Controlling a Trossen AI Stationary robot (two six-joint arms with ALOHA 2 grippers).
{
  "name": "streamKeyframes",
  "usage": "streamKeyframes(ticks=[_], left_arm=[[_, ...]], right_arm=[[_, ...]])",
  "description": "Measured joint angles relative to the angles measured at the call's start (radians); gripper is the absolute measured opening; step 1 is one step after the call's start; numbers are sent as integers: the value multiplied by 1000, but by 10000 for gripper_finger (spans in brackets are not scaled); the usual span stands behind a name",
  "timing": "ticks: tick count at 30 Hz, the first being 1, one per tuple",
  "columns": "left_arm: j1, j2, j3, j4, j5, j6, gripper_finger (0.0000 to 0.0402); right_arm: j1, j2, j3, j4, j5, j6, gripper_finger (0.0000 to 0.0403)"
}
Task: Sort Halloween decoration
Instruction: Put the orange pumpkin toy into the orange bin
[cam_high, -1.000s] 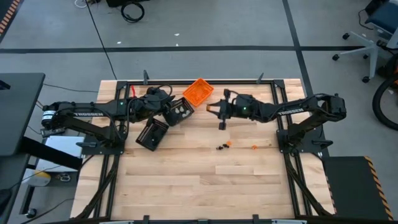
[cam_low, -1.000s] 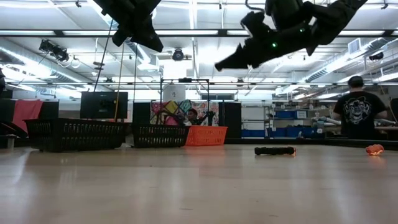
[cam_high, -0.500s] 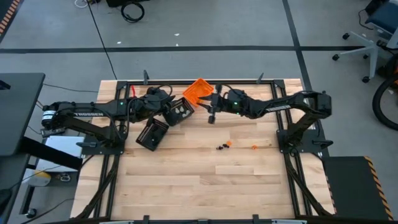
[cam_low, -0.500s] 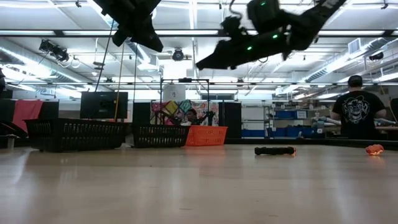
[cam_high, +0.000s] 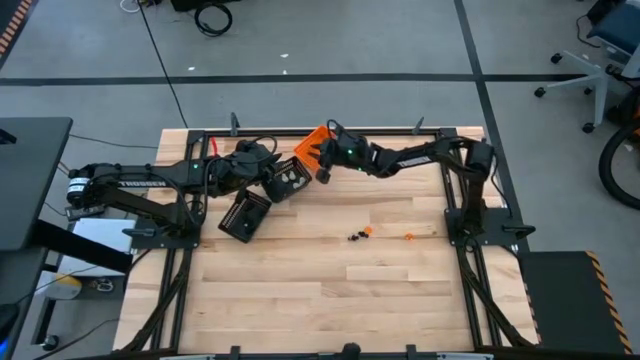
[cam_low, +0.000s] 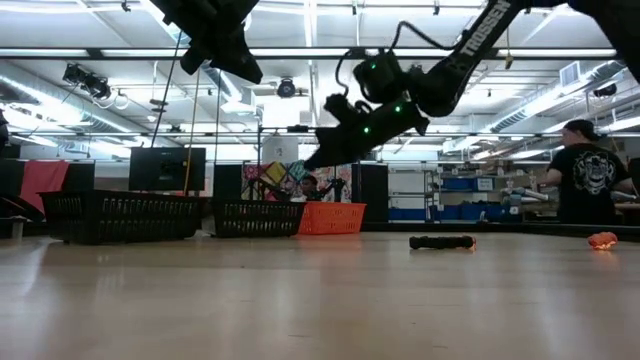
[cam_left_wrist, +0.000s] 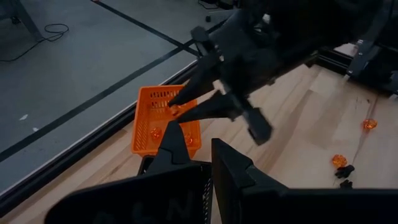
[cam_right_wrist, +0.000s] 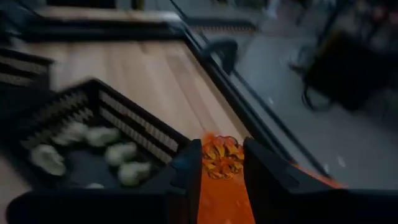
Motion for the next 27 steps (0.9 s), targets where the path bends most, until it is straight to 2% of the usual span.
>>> streamKeyframes(ticks=[3,6,16,27], left_arm=[[0,0,0,0,0,0,0],[0,0,0,0,0,0,0],[0,0,0,0,0,0,0],[0,0,0,0,0,0,0]], right_arm=[[-20,25,34,-80,12,66,112],[-41,37,59,-149,-20,119,124],[-66,47,73,-185,-64,131,149],[-65,12,72,-206,-82,123,151]])
